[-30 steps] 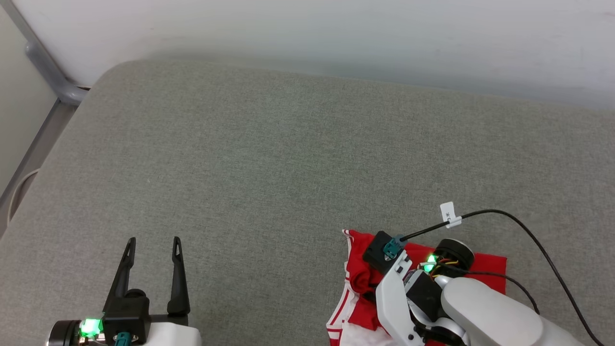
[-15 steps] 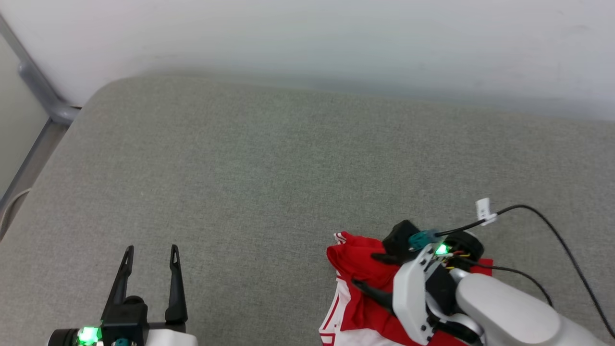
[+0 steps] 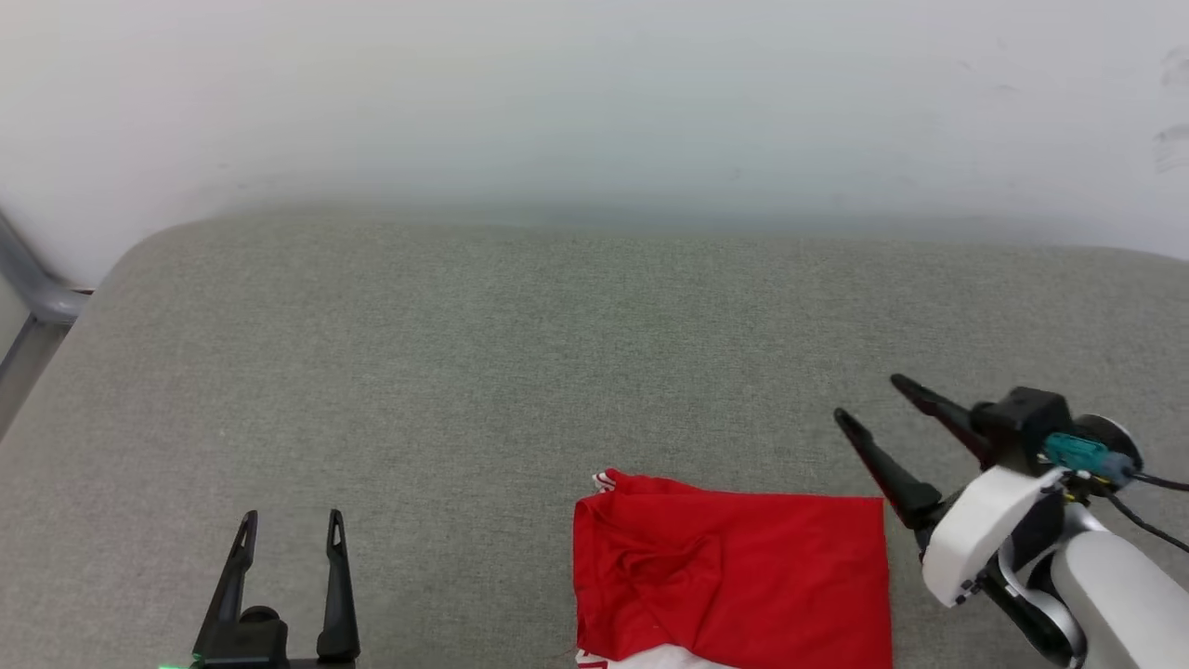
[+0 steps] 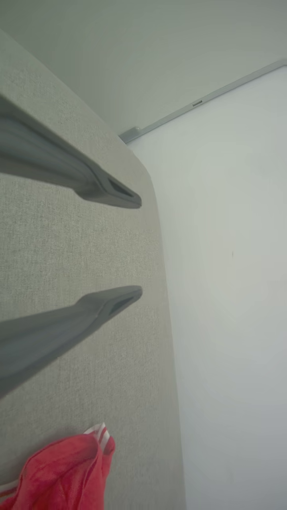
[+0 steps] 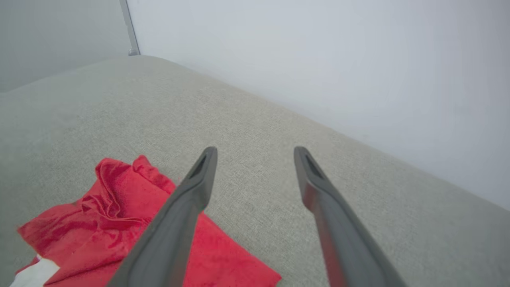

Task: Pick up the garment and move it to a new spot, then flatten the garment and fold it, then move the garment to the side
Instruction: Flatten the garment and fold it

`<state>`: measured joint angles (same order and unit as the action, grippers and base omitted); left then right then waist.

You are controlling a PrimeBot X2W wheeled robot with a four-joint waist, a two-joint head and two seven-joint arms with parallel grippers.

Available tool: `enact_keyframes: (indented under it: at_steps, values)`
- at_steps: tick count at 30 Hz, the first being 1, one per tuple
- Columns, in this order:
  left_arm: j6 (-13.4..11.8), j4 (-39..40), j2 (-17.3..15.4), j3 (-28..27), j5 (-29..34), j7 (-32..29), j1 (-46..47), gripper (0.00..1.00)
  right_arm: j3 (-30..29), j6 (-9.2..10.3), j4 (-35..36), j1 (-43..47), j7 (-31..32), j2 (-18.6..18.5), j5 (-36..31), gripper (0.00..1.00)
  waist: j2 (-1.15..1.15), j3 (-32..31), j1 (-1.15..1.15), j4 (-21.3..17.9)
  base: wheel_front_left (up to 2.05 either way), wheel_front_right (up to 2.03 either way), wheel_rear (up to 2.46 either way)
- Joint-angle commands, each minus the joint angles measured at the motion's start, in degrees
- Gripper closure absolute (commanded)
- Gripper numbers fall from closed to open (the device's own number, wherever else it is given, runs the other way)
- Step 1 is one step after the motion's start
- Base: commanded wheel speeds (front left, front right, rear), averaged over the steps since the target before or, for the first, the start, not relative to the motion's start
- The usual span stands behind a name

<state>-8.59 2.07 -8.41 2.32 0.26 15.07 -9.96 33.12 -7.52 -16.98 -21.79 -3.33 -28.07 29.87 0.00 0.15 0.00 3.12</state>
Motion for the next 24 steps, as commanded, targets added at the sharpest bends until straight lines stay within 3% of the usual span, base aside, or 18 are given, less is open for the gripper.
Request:
enact_keyframes:
  at_steps: [1, 7, 12, 17, 24]
  values:
    - [-0.3, 0.2, -0.2, 0.2, 0.2, 0.1, -0.3, 0.0, -4.1, 0.07, 0.6, 2.5, -2.0, 1.4, -2.9, 0.0, 0.0, -0.4, 0.0, -1.0, 0.0, 0.0, 0.0]
    - [-0.7, 0.5, -0.4, 0.6, 0.3, 0.1, -0.4, 0.0, -20.4, 0.07, 3.9, 11.6, -8.0, 8.4, -14.2, 0.0, 0.0, -0.8, 0.0, -2.5, 0.0, 0.0, 0.0]
    - [-1.0, 1.0, -0.6, 1.1, 0.1, 0.1, -0.8, 0.0, -29.9, 0.07, 8.7, 19.0, -10.6, 15.6, -20.6, 0.0, 0.0, -1.2, 0.0, -3.1, 0.0, 0.0, 0.0]
    - [-1.0, 1.6, -0.7, 1.6, -0.1, 0.1, -1.2, 0.0, -33.8, 0.07, 12.9, 25.0, -11.7, 20.8, -23.4, 0.0, 0.0, -1.5, 0.0, -3.4, 0.0, 0.0, 0.0]
    - [-0.8, 1.6, -1.0, 2.0, -0.3, 0.1, -1.7, 0.0, -35.6, 0.07, 17.2, 29.4, -11.8, 23.8, -23.4, 0.0, 0.0, -1.7, 0.0, -3.6, 0.0, 0.0, 0.0]
